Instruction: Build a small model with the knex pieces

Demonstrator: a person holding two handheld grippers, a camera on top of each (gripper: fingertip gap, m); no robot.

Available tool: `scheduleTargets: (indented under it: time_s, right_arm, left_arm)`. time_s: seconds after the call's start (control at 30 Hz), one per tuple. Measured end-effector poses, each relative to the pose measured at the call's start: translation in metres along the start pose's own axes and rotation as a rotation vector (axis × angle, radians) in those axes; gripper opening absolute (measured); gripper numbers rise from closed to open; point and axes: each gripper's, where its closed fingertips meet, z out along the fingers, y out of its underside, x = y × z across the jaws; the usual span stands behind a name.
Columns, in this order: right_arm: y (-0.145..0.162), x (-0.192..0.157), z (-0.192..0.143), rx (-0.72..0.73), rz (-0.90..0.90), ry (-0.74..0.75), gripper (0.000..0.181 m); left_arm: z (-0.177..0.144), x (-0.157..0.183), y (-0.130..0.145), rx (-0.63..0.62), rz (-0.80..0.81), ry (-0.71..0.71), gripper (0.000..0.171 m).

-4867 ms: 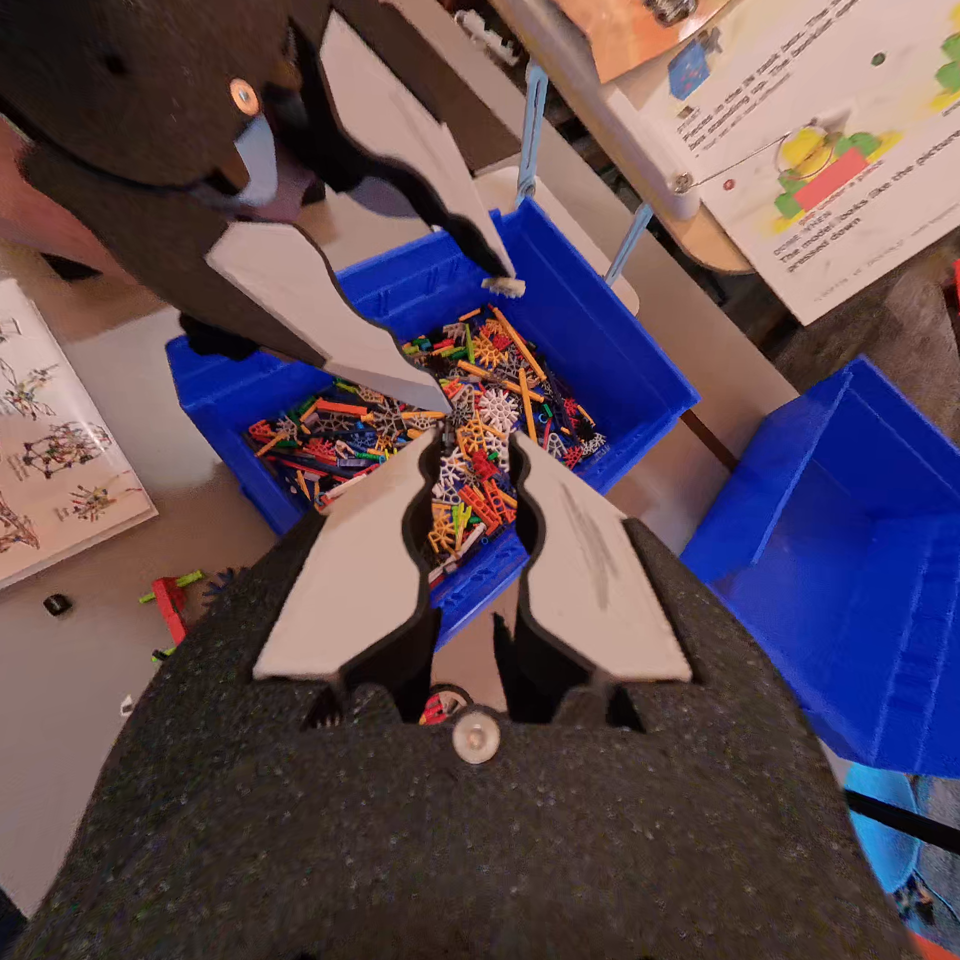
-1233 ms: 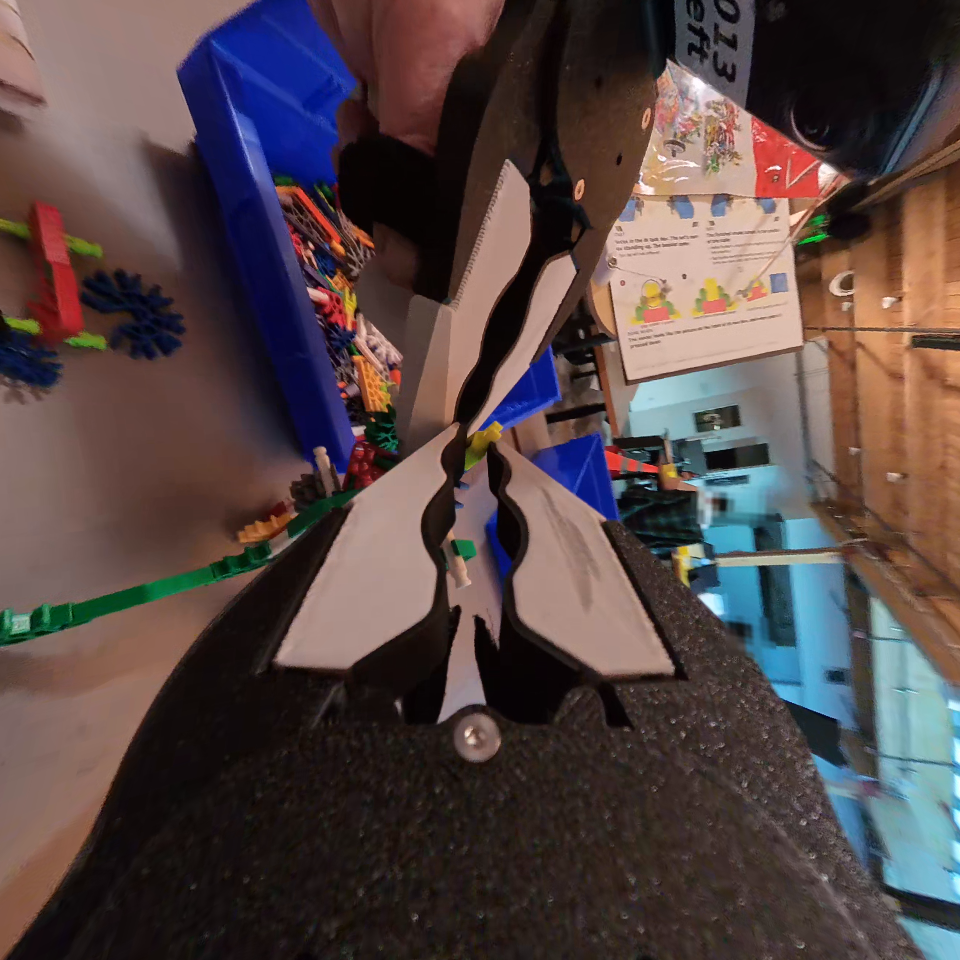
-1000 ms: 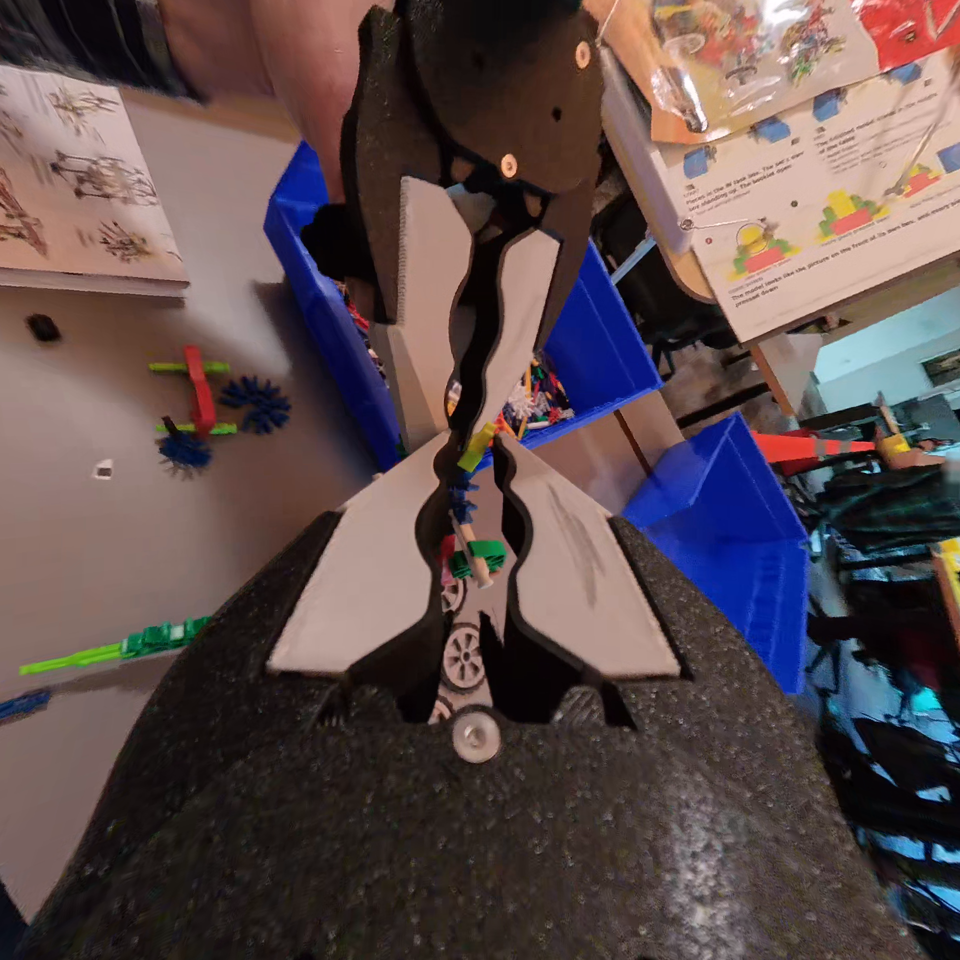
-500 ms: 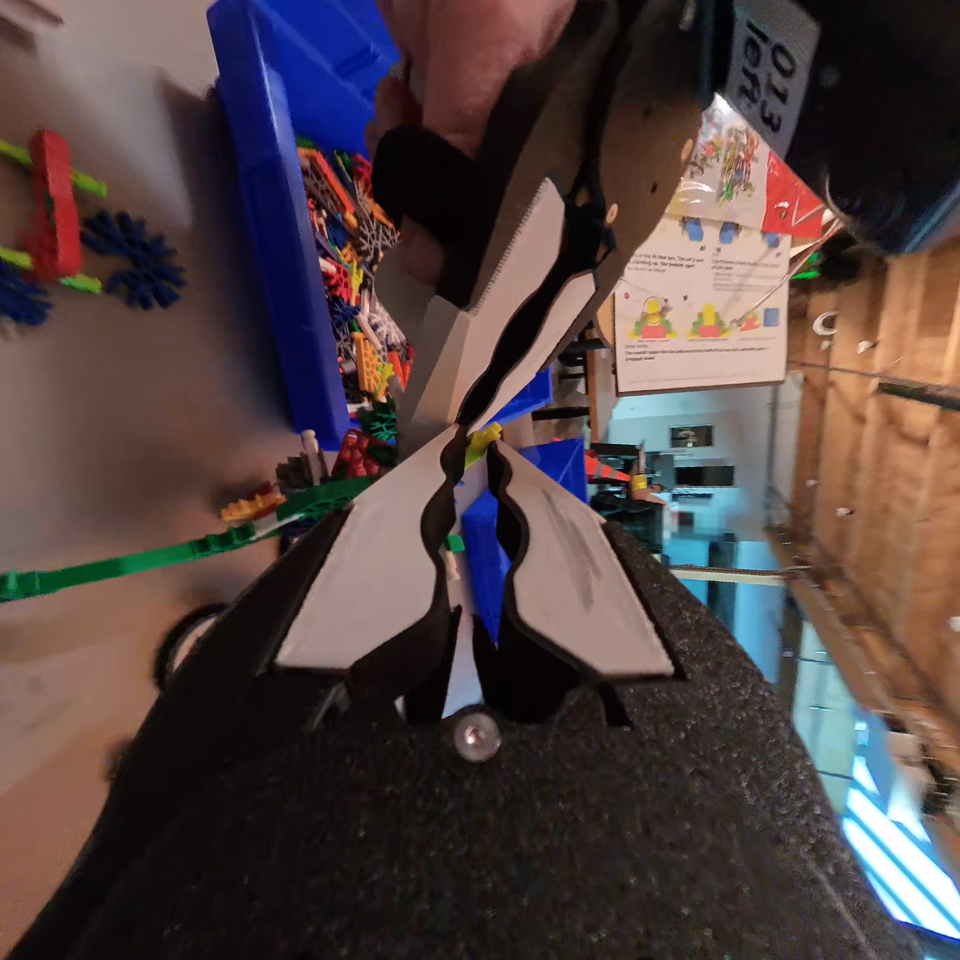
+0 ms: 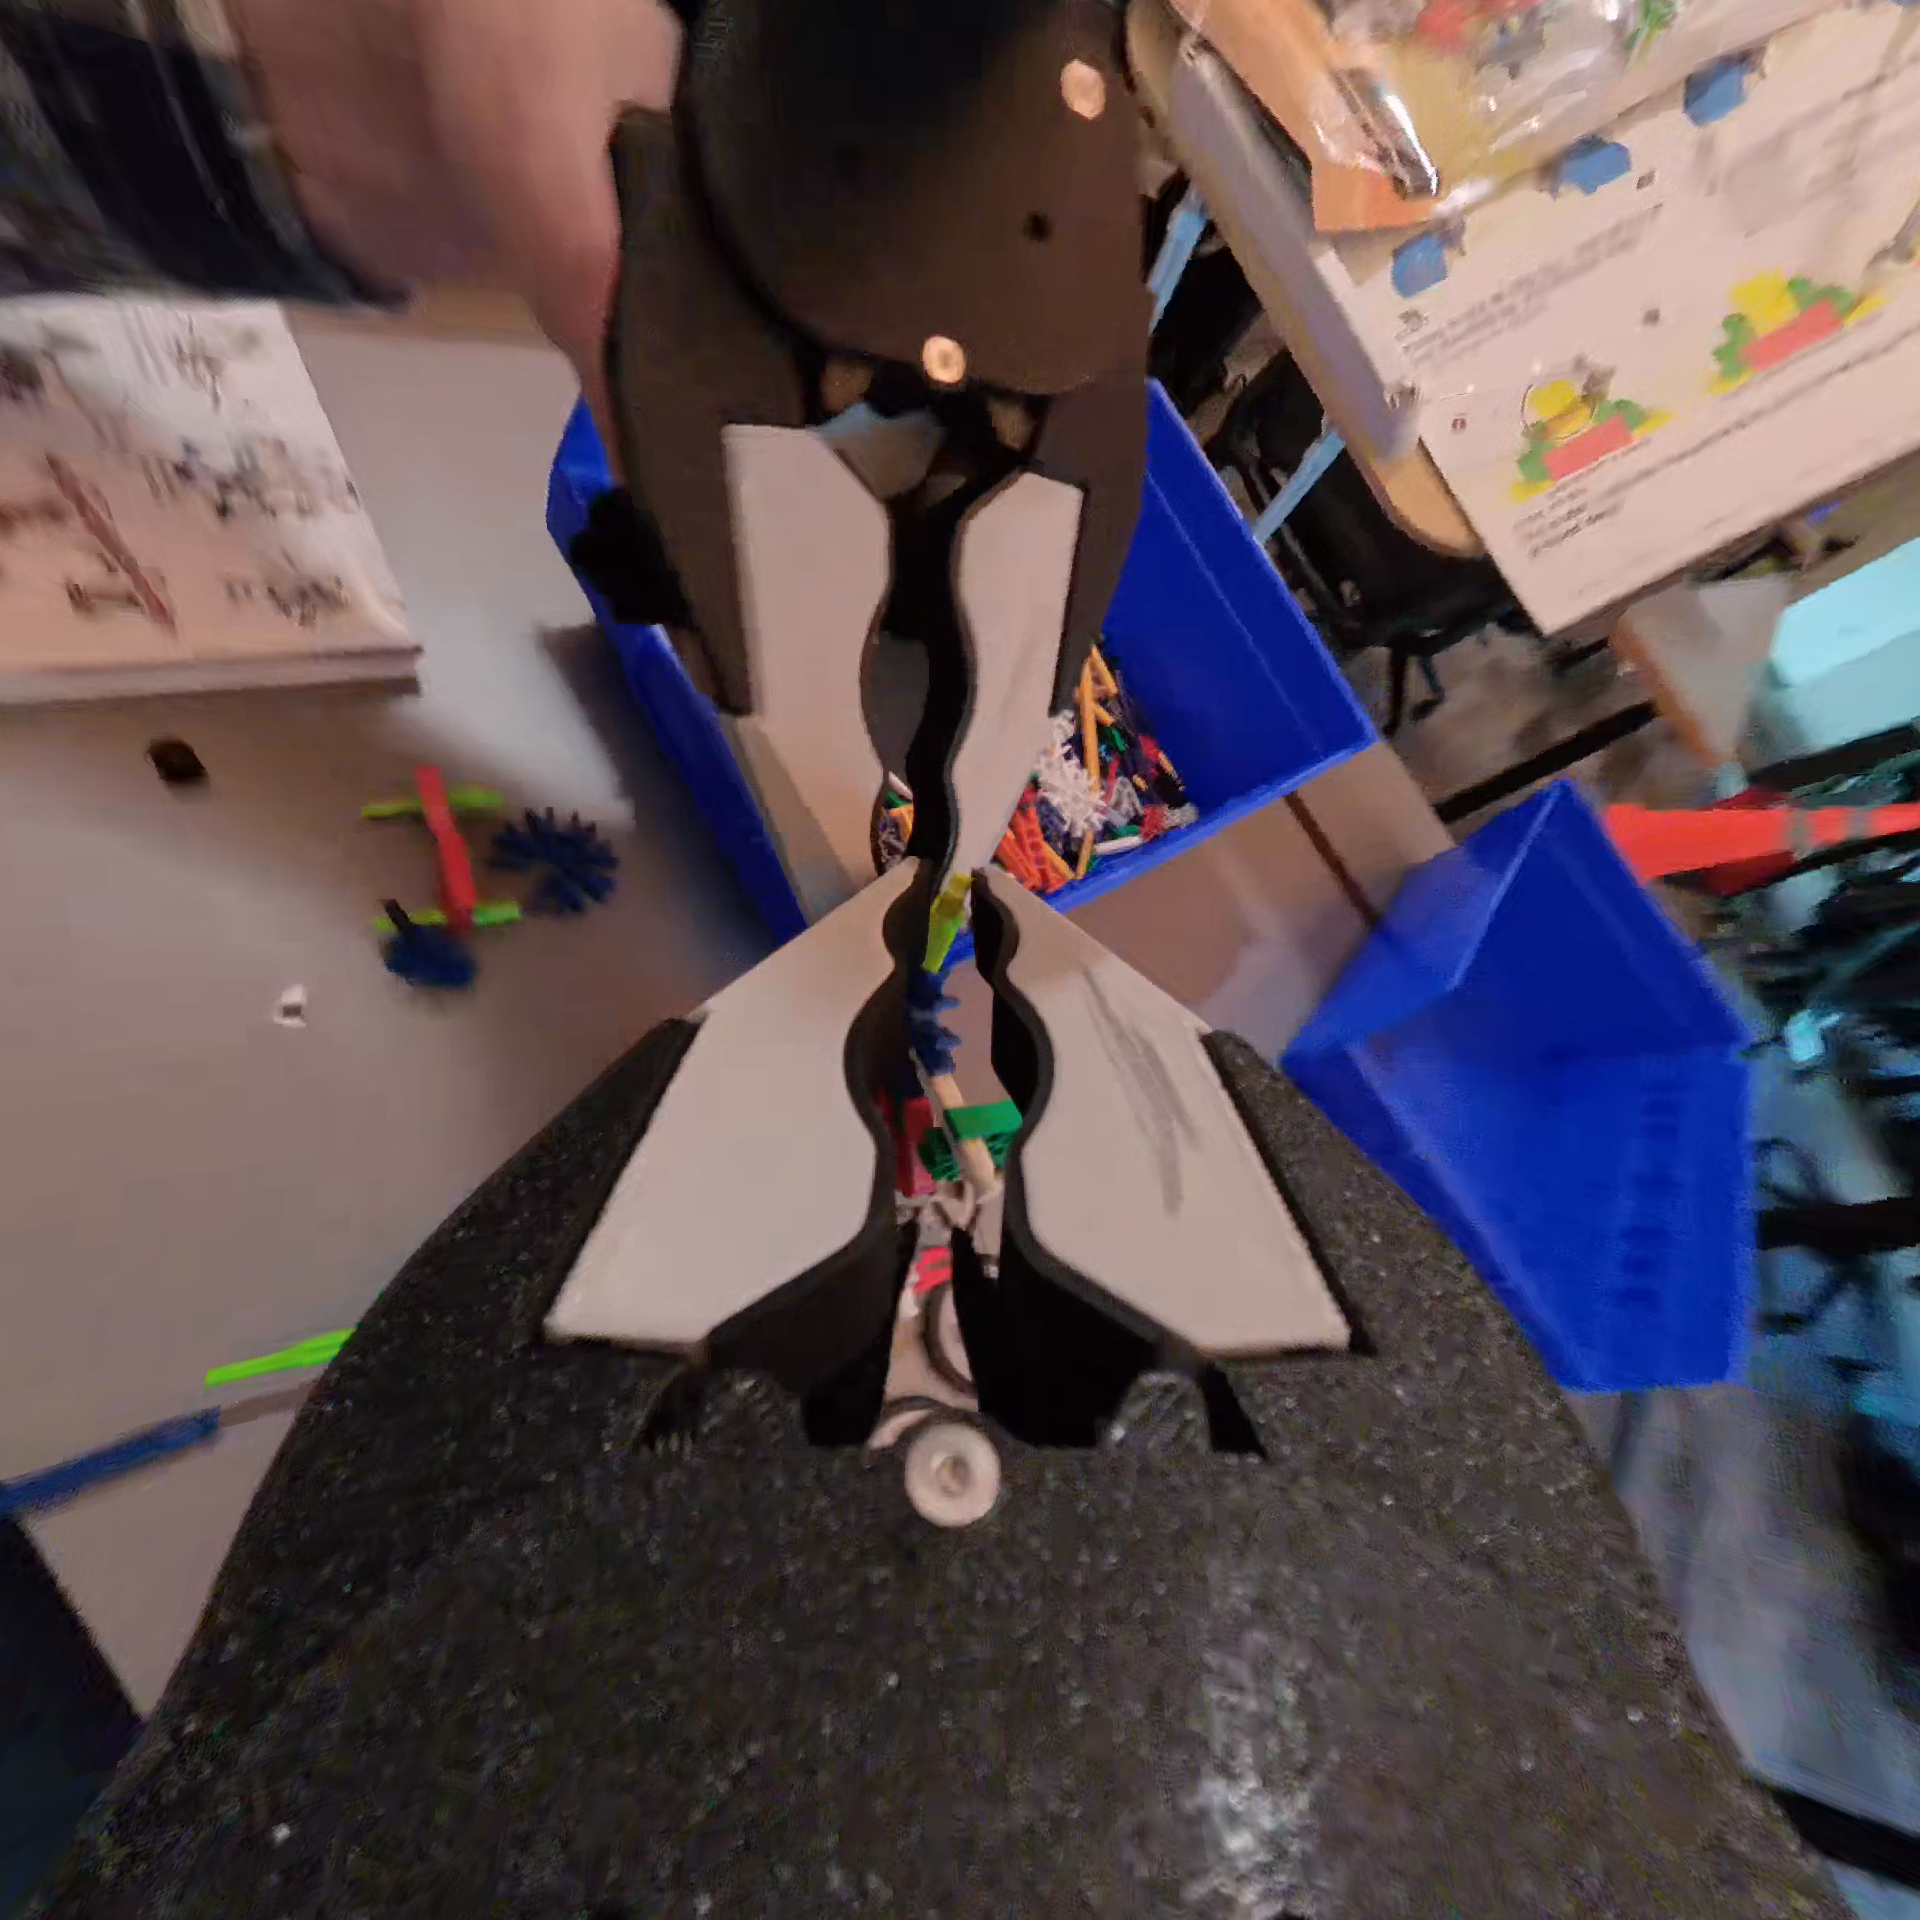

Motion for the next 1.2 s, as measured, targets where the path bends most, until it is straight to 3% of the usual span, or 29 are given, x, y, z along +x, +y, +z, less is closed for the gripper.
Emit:
scheduleTargets:
  time_s: [0.3,0.6,0.83,0.93,1.2]
  right_arm:
    - [0.005,0.003,-0.001,0.094,0.386,-0.081,0.002]
    - [0.012,0.009,-0.010,0.322,0.985,-0.172,0.002]
    - [0.015,0.012,-0.013,0.423,1.229,-0.226,0.002]
    - [0.032,0.014,-0.009,0.457,1.385,-0.250,0.000]
    - [0.030,0.013,-0.008,0.442,1.298,-0.201,0.001]
  left_arm:
    - [0.006,-0.003,-0.001,-0.049,0.052,-0.073,0.004]
    - [0.015,-0.006,-0.006,-0.159,0.237,-0.237,0.006]
    - [0.018,-0.005,-0.008,-0.226,0.384,-0.324,0.008]
    - [0.024,-0.001,-0.004,-0.289,0.481,-0.348,0.004]
    - [0.019,-0.002,-0.001,-0.216,0.425,-0.279,0.004]
